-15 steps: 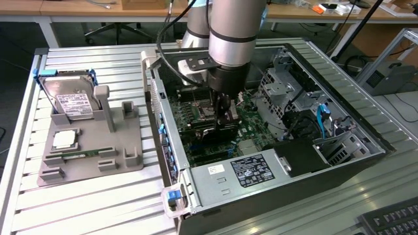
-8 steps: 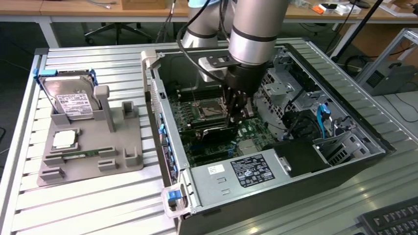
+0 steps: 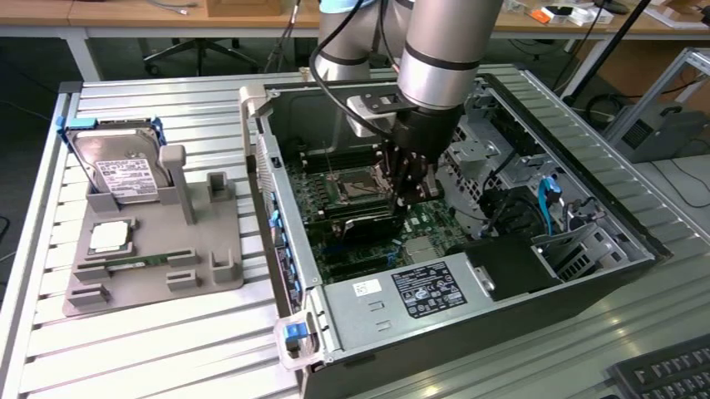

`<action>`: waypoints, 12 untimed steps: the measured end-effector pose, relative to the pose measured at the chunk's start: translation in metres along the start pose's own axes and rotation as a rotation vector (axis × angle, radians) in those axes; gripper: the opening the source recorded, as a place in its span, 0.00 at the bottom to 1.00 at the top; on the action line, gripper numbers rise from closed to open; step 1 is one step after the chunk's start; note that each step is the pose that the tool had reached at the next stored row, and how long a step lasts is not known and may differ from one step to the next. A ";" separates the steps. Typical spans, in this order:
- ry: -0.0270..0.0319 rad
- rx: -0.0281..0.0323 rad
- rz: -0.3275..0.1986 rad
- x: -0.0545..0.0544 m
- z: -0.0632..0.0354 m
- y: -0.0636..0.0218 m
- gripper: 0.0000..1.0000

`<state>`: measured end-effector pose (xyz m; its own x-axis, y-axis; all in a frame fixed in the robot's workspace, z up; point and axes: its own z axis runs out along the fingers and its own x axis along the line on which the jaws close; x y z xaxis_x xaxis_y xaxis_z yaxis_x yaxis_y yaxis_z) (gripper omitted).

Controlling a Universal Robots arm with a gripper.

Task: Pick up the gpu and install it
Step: 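Insert the gpu into the slot, then press down on the gpu until it lock into place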

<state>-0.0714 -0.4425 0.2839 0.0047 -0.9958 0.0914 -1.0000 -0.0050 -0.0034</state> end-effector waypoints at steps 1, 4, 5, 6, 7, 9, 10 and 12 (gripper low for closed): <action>0.0000 0.0000 0.000 0.000 0.0000 0.0000 0.11; 0.0000 0.0000 0.000 0.000 0.0000 0.0000 0.11; 0.0000 0.0000 0.000 0.000 0.0000 0.0000 0.11; 0.0000 0.0000 0.000 0.000 0.0000 0.0000 0.11; 0.0000 0.0000 0.000 0.000 0.0004 0.0011 0.11; 0.0006 0.0000 0.000 -0.006 0.0009 0.0091 0.11; 0.0006 0.0000 0.000 -0.010 0.0011 0.0131 0.11; 0.0005 0.0000 0.000 -0.016 0.0014 0.0188 0.11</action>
<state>-0.0903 -0.4271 0.2810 0.0047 -0.9958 0.0920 -1.0000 -0.0051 -0.0034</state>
